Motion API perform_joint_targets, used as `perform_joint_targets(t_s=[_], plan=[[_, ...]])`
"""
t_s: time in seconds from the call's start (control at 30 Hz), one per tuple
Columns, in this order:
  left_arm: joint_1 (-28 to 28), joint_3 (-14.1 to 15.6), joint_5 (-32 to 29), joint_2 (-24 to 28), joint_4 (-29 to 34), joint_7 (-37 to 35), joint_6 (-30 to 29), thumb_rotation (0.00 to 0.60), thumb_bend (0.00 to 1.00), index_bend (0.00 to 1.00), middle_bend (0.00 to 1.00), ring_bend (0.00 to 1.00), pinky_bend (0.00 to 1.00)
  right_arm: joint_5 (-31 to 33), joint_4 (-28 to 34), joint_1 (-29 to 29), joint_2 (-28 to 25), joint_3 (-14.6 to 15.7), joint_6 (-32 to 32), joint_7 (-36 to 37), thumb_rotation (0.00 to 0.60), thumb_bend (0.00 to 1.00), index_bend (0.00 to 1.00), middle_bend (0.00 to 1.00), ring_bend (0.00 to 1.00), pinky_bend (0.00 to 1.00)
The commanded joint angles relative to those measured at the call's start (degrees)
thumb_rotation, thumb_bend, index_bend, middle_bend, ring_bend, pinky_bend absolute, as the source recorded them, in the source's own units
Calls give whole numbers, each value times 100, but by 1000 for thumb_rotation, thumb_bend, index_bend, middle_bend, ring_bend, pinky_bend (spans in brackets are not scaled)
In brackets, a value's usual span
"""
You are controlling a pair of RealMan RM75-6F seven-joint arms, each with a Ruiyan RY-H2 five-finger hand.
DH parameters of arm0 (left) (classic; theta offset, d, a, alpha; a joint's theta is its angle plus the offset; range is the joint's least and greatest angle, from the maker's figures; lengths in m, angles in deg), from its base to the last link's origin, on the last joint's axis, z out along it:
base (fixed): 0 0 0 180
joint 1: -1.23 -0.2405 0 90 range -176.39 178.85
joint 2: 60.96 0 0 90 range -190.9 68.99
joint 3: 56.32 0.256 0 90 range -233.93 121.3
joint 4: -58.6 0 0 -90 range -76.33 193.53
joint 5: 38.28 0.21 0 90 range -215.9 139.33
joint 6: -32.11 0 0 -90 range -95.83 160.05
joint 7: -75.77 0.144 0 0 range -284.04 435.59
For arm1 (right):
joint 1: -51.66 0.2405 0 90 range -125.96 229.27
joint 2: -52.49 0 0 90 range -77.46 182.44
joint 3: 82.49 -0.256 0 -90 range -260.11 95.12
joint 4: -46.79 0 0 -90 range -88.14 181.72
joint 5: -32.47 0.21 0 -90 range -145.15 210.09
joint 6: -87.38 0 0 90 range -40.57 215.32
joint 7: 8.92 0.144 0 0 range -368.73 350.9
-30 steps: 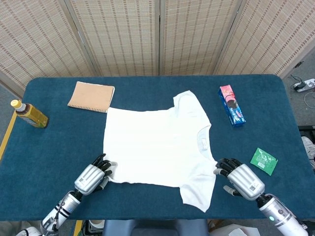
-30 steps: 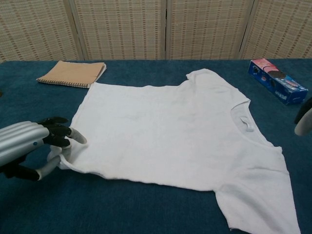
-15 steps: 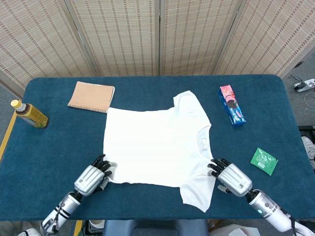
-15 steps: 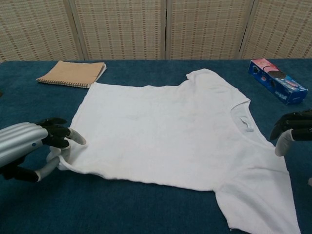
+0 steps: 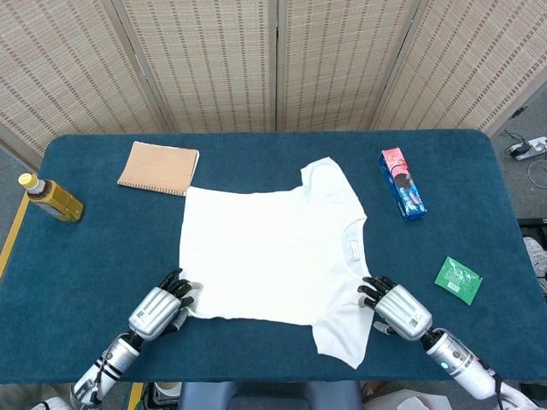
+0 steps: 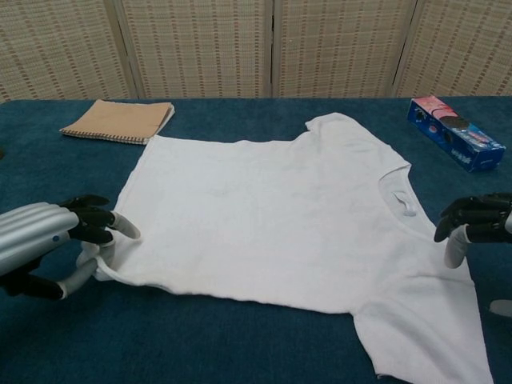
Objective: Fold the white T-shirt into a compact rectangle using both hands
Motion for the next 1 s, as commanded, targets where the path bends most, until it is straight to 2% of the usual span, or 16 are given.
perform_joint_targets(t_s=[0.03, 0.53, 1.0], plan=[[-1, 4, -3, -6, 5, 7, 7, 600, 612, 723, 237, 207, 33, 38, -103, 3, 46, 53, -6, 34, 600, 0, 431, 304, 180, 259], [-19, 7, -28, -24, 8, 25, 21, 600, 612, 724, 237, 207, 33, 155, -684, 85, 319, 219, -35, 248, 600, 0, 432, 304, 179, 259], [-22, -1, -38, -54, -45, -25, 19, 600, 612, 722, 237, 207, 33, 177, -939, 226, 578, 254, 74, 338, 600, 0, 440, 304, 180, 259]])
